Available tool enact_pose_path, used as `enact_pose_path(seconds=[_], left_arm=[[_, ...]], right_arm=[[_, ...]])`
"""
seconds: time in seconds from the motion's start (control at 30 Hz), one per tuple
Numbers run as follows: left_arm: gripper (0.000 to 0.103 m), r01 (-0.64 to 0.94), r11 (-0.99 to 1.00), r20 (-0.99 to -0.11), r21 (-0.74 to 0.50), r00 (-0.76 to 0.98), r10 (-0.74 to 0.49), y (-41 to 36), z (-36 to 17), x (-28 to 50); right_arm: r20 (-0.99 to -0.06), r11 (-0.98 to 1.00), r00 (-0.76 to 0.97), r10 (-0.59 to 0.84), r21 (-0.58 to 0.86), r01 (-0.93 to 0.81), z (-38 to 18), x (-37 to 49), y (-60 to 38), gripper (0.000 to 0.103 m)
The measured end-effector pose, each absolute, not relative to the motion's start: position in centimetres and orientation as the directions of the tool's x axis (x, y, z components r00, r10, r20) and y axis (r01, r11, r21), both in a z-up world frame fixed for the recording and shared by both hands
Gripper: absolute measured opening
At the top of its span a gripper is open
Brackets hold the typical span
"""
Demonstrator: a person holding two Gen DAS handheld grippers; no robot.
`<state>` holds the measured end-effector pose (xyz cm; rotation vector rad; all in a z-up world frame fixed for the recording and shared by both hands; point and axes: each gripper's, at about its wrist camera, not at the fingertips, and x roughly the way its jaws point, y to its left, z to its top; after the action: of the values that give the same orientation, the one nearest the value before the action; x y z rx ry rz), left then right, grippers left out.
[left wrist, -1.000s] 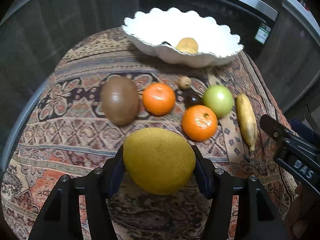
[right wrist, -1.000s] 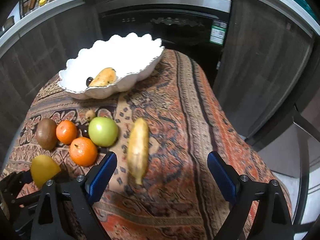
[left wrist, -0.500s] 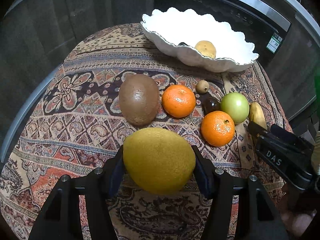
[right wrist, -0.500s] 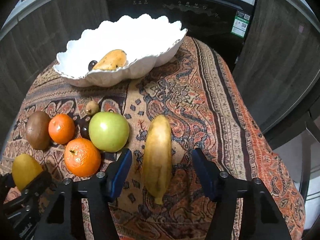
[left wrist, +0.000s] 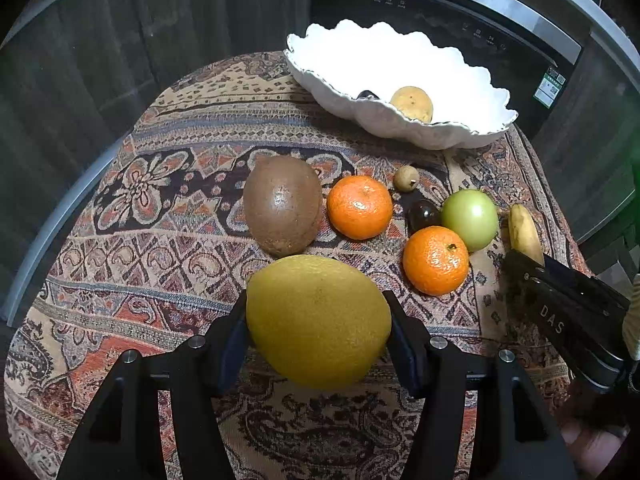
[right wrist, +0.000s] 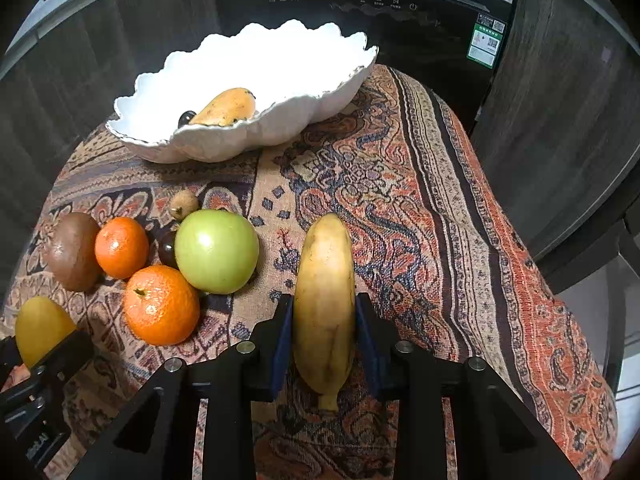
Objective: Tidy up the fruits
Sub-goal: 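Carry the pomelo with the left gripper while the right gripper carries the banana to the bowl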
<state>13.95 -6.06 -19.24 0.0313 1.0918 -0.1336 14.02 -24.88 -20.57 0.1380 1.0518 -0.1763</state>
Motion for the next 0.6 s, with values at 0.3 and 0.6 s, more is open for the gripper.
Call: enact_pose_path(seconds=[0.3,0.6], left_arm=[[0.06,0.136,0.99,-0.874,-0.032,0.477,-0.094,-6.5,-17.7,13.8],[0.06,0.152,0.988,-0.852,-0.023,0.514,-0.099,-6.8,-15.4,14.6]], right_arm=[[-0.848,0.976,0.526,-0.066,0.054,0.209,-17.8,13.4,-25.2,0.031],[-0.818,0.98,0.573,-0.051,0.07,0.188,-15.0,13.6,-25.0,0.031]])
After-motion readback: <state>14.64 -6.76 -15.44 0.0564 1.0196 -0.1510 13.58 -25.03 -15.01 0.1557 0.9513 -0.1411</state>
